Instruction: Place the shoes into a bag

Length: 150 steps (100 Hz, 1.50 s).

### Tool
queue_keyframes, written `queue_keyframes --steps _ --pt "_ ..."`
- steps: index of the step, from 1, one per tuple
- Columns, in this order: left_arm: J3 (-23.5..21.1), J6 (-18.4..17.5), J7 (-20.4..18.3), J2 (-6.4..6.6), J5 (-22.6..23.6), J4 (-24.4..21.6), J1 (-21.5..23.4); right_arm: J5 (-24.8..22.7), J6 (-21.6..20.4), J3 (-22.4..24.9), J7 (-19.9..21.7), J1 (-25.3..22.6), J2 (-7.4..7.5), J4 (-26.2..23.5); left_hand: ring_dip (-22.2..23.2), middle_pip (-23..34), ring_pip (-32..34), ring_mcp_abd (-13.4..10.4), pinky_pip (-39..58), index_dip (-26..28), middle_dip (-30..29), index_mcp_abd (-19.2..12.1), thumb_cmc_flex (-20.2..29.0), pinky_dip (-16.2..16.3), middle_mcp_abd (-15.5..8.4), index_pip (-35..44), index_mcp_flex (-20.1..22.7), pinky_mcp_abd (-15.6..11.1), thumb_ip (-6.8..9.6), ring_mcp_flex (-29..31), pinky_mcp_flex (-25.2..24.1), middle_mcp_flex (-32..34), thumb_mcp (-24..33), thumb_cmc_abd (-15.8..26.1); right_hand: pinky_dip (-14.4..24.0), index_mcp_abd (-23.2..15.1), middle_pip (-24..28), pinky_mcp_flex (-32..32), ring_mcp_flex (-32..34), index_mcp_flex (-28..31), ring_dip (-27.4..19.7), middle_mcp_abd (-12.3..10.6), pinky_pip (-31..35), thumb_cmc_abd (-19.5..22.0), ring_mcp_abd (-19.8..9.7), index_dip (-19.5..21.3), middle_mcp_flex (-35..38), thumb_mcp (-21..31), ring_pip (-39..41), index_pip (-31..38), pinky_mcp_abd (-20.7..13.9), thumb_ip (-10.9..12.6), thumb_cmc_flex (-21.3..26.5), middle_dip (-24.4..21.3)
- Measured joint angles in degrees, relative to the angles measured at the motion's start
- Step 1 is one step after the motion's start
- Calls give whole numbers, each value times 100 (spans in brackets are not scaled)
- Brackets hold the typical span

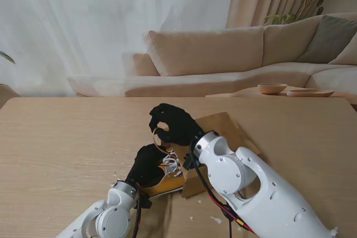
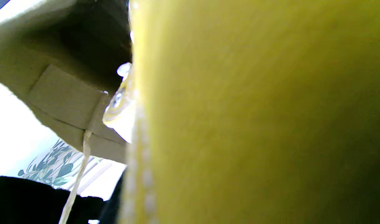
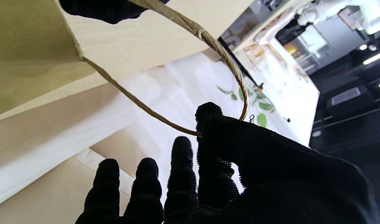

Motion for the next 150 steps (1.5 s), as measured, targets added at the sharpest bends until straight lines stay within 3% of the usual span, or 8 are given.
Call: queue_keyframes --steps 14,29,45,68,94,118,134,150 --pt "135 114 -34 -13 -31 -23 -67 103 -64 -27 -6 11 -8 0 214 122 590 64 62 0 46 0 0 418 85 48 0 12 0 0 -22 25 1 0 0 16 0 1 0 1 1 0 0 0 0 6 1 4 7 1 0 9 0 0" --pt "260 230 -33 -35 -38 -95 -83 145 -72 -35 -14 28 -22 0 659 321 1151 101 70 -1 96 1 1 581 237 121 0 18 0 1 -26 47 1 0 0 17 0 2 0 1 10 0 0 0 0 7 1 6 11 1 0 12 0 0" --pt "303 316 -40 -77 -192 -143 -92 175 -150 8 -42 -18 -31 -33 786 827 1376 129 69 -2 253 1 1 587 686 160 -1 23 0 2 -27 269 1 0 0 18 0 2 1 1 23 0 0 0 0 52 1 11 67 1 0 12 0 0" --pt "203 83 -435 -57 -344 -242 -89 265 -542 125 159 -172 11 -143 788 953 1416 130 70 -2 254 -9 1 590 695 160 -12 23 0 2 -27 275 1 0 0 -264 0 3 1 6 34 1 0 1 0 212 1 -158 76 -197 0 13 0 0" --pt "85 -256 -805 58 -505 -380 -5 229 -488 243 377 -188 74 -176 788 977 1475 130 70 -2 256 -15 1 594 696 161 -12 85 -1 2 -50 337 1 0 0 -697 -8 3 1 9 34 3 0 145 0 407 -1 -711 85 -637 0 13 113 -8" --pt "278 -166 -804 76 -569 -258 -171 314 -763 286 390 -226 101 -175 782 978 1582 131 73 -2 327 -18 1 649 696 162 -12 87 -1 2 -58 362 1 0 0 -948 -9 2 1 0 34 7 0 344 0 422 -3 -1315 55 -994 -2 13 303 -10" --pt "401 -70 -780 55 -595 -202 -273 1020 -1182 305 544 -253 123 -173 782 978 1671 131 73 -2 402 -18 1 650 696 162 -12 87 -1 3 -58 382 1 0 0 -969 -73 0 1 0 34 7 0 369 -1 422 -121 -1484 47 -1096 -4 -90 480 -23" --pt "529 28 -783 35 -652 -182 -358 1240 -1486 239 751 -144 147 -62 782 978 1814 130 73 -2 462 -18 1 650 697 166 -12 87 -1 2 -58 410 1 0 0 -969 -123 -13 1 -4 34 7 0 411 -2 423 -130 -1547 -4 -1124 -7 -90 535 -76"
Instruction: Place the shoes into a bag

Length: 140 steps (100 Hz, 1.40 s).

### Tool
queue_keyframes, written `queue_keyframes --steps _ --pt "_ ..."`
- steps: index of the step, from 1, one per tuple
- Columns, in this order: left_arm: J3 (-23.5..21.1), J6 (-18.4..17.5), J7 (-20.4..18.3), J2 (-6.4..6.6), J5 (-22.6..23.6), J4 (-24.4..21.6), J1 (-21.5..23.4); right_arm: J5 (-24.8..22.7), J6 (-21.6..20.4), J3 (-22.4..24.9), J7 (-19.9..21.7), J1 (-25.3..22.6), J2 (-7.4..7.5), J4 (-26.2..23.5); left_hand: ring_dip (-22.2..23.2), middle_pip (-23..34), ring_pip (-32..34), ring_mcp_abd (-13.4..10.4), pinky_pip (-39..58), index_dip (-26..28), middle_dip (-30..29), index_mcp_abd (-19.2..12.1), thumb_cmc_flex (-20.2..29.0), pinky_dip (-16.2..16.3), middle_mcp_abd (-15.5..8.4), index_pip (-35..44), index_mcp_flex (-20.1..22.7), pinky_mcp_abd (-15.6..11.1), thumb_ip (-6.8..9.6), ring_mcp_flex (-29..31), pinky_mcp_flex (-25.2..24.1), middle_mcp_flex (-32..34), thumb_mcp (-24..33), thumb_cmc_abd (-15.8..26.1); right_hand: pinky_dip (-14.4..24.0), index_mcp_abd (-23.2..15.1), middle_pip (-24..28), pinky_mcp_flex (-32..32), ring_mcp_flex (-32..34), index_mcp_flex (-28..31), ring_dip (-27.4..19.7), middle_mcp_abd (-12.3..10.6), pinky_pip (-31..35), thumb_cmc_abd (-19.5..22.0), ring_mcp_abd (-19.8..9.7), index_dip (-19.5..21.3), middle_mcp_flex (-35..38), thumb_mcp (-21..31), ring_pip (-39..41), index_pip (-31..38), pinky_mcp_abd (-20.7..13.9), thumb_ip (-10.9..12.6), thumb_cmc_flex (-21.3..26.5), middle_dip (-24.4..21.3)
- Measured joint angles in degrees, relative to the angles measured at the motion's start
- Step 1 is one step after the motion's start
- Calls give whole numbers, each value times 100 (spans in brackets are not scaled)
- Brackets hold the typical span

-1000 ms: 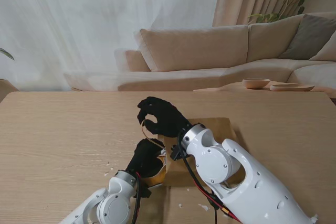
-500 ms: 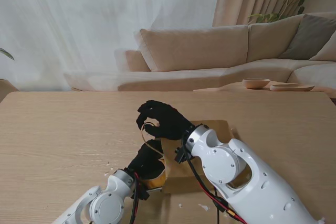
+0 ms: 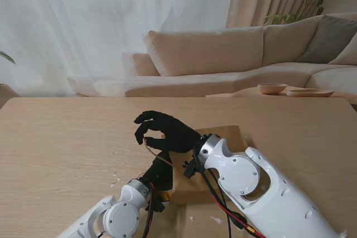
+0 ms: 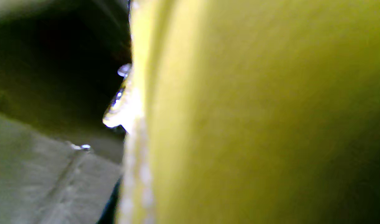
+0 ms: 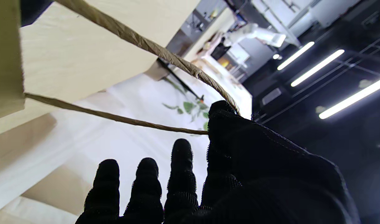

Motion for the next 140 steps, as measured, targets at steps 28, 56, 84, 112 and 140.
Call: queue_keyframes --steps 28,56,84,112,140 --pt "111 71 -10 -42 -122 40 -89 198 -563 -191 302 282 72 244 -3 44 59 -12 0 0 8 -4 0 1 2 7 0 0 0 0 -1 3 0 0 -61 -77 -319 -143 0 -55 -88 -35 -72 78 -74 62 -54 -263 -335 -112 -135 0 112 -152" --pt "28 148 -189 -64 -435 -92 -14 501 -816 -156 1008 457 177 336 -59 46 72 -1 0 1 12 -5 0 1 6 7 0 1 0 0 -1 6 0 0 -104 -164 -511 -264 0 -72 -89 -45 -135 198 -92 75 -54 -566 -491 -249 -200 -123 249 -202" --pt "-95 137 -315 -35 -637 -136 33 224 -903 28 1086 438 286 254 -64 46 72 1 0 -20 12 -5 0 1 6 8 0 2 0 0 -1 6 0 0 -104 -307 -729 -271 0 -72 -89 -116 -137 209 -105 75 -54 -633 -501 -327 -203 -251 250 -287" --pt "93 206 -136 -89 -686 -63 -45 407 -1633 -144 683 445 241 579 -64 47 72 1 0 -35 12 -5 0 2 6 8 0 2 0 0 -2 6 0 0 -545 -431 -1222 -271 0 -65 -98 -338 -701 221 -224 75 -54 -681 -1003 -402 -282 -349 251 -452" --pt "72 305 -341 -131 -875 -45 -90 599 -2161 -337 1137 718 337 757 -65 46 72 1 0 -51 12 -5 0 2 6 8 0 2 0 0 -2 6 0 0 -949 -488 -1224 -113 0 -53 -98 -343 -1030 222 -294 78 -54 -682 -1080 -422 -382 -465 251 -434"
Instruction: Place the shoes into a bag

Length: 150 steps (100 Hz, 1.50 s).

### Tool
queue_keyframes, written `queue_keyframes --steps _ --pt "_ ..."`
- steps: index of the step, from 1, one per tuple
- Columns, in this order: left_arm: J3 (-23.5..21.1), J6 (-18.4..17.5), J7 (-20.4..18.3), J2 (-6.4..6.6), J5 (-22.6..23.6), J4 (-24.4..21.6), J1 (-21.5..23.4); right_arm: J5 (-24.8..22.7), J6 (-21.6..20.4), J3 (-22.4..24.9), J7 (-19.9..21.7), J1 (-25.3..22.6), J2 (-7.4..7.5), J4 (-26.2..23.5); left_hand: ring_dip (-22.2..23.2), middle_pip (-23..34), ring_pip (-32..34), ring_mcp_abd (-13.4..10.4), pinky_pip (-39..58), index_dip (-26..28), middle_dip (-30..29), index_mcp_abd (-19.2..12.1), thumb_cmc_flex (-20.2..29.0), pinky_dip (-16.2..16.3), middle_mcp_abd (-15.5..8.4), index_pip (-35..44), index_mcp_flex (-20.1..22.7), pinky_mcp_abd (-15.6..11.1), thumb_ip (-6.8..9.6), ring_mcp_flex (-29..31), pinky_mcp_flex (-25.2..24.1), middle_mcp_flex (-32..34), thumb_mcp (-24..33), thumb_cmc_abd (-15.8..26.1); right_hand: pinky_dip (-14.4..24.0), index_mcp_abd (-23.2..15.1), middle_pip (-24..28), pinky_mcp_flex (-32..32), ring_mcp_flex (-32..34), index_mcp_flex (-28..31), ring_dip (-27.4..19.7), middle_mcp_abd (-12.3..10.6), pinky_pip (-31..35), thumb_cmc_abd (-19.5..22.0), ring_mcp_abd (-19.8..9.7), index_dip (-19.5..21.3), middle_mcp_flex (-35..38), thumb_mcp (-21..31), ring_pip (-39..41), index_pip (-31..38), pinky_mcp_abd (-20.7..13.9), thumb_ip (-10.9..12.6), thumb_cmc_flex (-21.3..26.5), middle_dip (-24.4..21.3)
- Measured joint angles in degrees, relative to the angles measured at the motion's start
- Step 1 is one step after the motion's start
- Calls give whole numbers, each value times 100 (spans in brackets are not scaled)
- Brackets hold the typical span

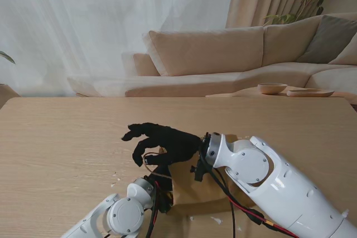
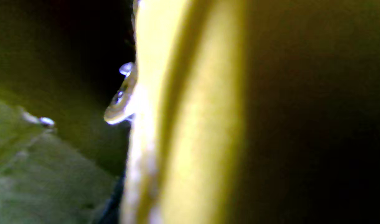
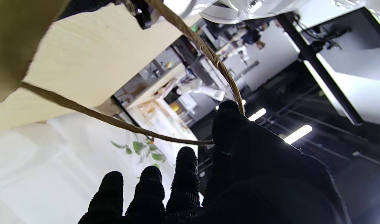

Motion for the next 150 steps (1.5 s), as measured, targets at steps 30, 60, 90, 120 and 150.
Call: queue_keyframes --steps 30,60,90,120,150 --pt "-185 103 -246 91 -84 -134 63 -317 178 194 109 -67 68 -154 0 0 -1 -42 0 -2 0 0 0 0 0 0 0 0 0 0 0 0 0 0 -1 -81 4 1 0 18 0 -71 -6 34 0 47 0 10 0 -80 -41 -243 1 23" --pt "182 163 315 -1 17 44 -81 -210 -109 -151 -212 110 42 23 0 0 -4 -66 0 -2 30 0 0 1 0 0 0 0 0 0 0 -13 0 0 -1 -84 5 1 0 18 0 -71 -6 46 -2 49 0 7 1 -98 -45 -246 1 23" --pt "384 304 541 -142 130 126 -149 -31 -381 -562 -251 447 8 280 3 0 -11 -69 0 -80 57 0 0 1 2 0 -31 0 0 0 0 -123 0 0 -18 -84 5 1 0 18 0 -71 -54 49 -3 50 0 7 1 -98 -49 -246 6 23" --pt "559 378 561 -176 198 232 -289 -3 -366 -464 -156 406 9 292 -259 -116 -261 -292 0 -918 -3 -25 -14 1 -98 368 -172 -4 71 0 0 -237 120 -148 -69 -84 45 54 0 19 0 -71 -113 49 -4 52 0 7 1 -98 -124 -246 7 27" --pt "739 443 632 -235 308 423 -522 48 -502 -548 -172 454 28 342 -277 771 -281 -302 0 -575 -1108 -17 -1108 1 -258 1988 -924 -13 74 0 0 -706 2093 -1135 -79 -84 82 57 0 20 0 -71 -124 49 -4 65 0 62 1 -98 -126 -288 11 53"
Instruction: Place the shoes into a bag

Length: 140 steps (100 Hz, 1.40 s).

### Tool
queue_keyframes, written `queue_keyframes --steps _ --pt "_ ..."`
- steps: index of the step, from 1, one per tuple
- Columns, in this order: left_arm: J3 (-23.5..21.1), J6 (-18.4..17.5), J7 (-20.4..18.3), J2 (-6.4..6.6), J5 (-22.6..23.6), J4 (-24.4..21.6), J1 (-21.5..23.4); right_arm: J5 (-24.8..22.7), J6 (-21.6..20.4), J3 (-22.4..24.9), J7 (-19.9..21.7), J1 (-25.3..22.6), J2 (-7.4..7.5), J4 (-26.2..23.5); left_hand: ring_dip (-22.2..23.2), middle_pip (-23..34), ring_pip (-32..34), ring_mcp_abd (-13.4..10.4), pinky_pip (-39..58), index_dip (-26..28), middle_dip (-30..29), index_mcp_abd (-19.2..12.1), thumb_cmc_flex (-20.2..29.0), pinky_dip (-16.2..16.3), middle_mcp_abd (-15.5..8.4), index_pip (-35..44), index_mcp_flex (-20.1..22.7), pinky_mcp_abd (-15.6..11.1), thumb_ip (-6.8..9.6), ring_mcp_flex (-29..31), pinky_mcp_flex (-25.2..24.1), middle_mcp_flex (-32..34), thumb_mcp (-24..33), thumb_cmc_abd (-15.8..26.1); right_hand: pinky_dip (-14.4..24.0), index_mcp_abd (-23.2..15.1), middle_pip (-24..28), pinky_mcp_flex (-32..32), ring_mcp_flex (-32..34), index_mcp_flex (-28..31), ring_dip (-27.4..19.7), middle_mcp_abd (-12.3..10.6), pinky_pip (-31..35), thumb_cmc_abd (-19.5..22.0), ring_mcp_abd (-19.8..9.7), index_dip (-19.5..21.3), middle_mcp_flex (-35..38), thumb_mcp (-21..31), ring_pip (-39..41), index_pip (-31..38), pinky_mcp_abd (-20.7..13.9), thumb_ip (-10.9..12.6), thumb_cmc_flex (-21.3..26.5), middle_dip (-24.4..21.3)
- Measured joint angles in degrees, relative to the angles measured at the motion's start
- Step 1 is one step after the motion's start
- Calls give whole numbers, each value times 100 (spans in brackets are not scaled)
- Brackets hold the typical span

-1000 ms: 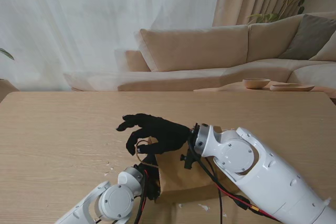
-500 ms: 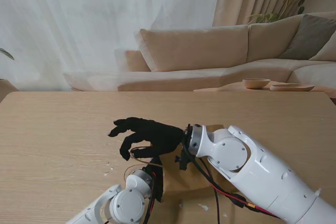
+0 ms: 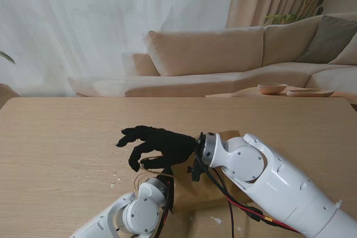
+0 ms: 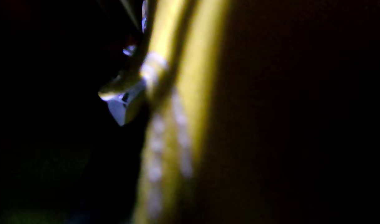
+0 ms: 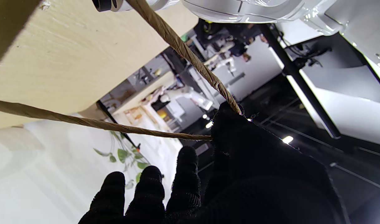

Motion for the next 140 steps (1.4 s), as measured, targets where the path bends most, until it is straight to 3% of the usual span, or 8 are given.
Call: queue_keyframes --steps 14,27,44,76,83,94,101,140 --pt "57 251 -32 -36 4 13 -57 25 1 -7 25 23 -2 27 -124 -347 -293 -1 0 395 -586 187 -180 0 -448 444 -362 -7 0 0 0 -354 136 -141 -46 0 3 0 0 0 0 0 -3 0 0 3 0 1 0 0 0 -1 0 1" --pt "29 375 -273 -22 -4 -25 -53 13 19 79 66 -14 -5 18 -298 -1298 -1511 -173 -62 21 -1595 -215 -783 -328 -588 -973 -423 -56 48 0 40 -600 714 26 -57 0 11 2 0 0 0 0 -11 0 -1 4 0 0 0 0 -1 -2 0 1" --pt "-35 506 -528 70 41 -162 -50 -52 60 215 91 -114 4 1 -1531 -2315 -2974 -123 -206 -979 -2760 -947 -1066 -1028 -678 -2636 -504 -58 57 0 68 -700 841 152 -57 0 50 3 0 1 0 0 -21 0 -1 4 0 0 0 0 -1 -2 0 5" --pt "-123 554 -1008 267 460 -269 -58 -34 120 365 130 -240 16 -24 -2454 -3018 -3800 -130 -368 -1275 -3168 -1286 -1449 -1595 -825 -3243 -747 -58 30 -3 134 -703 1032 37 -57 0 60 10 0 1 0 0 -27 0 0 5 0 1 1 0 -1 -3 0 11" --pt "-199 545 -1120 306 486 -308 -37 -38 137 404 134 -265 17 -34 -2846 -3318 -4040 -134 -566 -1380 -3415 -1286 -1516 -2054 -873 -3405 -756 -58 30 -3 160 -703 1037 14 -57 0 73 10 0 1 0 0 -27 0 -1 5 0 0 3 0 -1 -3 0 12" --pt "-379 543 -1497 402 483 -452 34 -44 158 456 135 -297 17 -45 -4026 -3692 -4186 -153 -788 -1572 -3787 -1235 -1612 -2927 -930 -3735 -795 -59 29 -3 240 -716 1031 12 -57 0 116 11 0 1 0 0 -28 0 -1 6 0 1 52 0 -1 -3 0 16" --pt "-469 536 -1709 487 508 -560 78 -42 176 472 135 -308 18 -45 -4425 -3798 -4253 -205 -899 -1637 -3885 -1248 -1680 -3235 -957 -3879 -796 -62 29 -3 273 -716 1024 39 -57 0 118 11 0 1 0 0 -28 0 -1 6 0 0 56 0 -2 -3 0 28" --pt "-1183 327 -2203 726 945 -986 551 -45 263 559 152 -370 19 -36 -4625 -3849 -4254 -211 -925 -1666 -3892 -1412 -1706 -3466 -959 -4039 -797 -70 29 -3 279 -762 887 229 -58 0 122 11 0 1 0 0 -29 0 -1 39 0 3 57 0 -2 -4 0 42"
